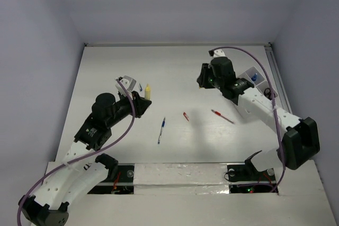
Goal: Sort the stationery into containers
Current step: Close the pen cap on the pen.
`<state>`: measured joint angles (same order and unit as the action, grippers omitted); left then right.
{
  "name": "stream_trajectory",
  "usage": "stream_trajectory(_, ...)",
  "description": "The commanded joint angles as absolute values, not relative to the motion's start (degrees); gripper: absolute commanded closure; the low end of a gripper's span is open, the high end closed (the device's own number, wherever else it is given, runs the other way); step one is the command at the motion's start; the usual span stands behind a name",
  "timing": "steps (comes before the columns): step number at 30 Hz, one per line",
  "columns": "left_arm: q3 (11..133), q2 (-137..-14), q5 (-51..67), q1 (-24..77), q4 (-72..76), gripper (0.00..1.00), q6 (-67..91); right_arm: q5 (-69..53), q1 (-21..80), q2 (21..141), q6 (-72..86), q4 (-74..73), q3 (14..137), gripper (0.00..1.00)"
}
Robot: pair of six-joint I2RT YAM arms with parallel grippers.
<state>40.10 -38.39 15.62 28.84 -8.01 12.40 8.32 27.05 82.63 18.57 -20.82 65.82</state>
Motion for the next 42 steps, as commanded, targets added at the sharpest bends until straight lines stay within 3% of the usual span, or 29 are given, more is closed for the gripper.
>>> stream_trajectory(1,41.7,-37.7,15.7,28.1,-5.5,1.00,11.6,8.3,33.3,79.4,27.6,-3.1,65.6,0.91)
stream_trajectory(6,41.7,-38.6,15.4,27.6,-5.2,1.00,11.7,10.4,42.8,80.2,31.7,12.7,66.6,0.91)
stream_trajectory(13,41.7,-40.7,15.3,27.0,-5.4,1.00,11.8,12.8,50.8,86.0,30.9,22.9,70.9,0.92)
stream_trajectory(42,41.9,-41.7,14.2,25.9,-5.7,1.00,11.8,14.3,57.3,90.9,28.1,23.5,75.0,0.92)
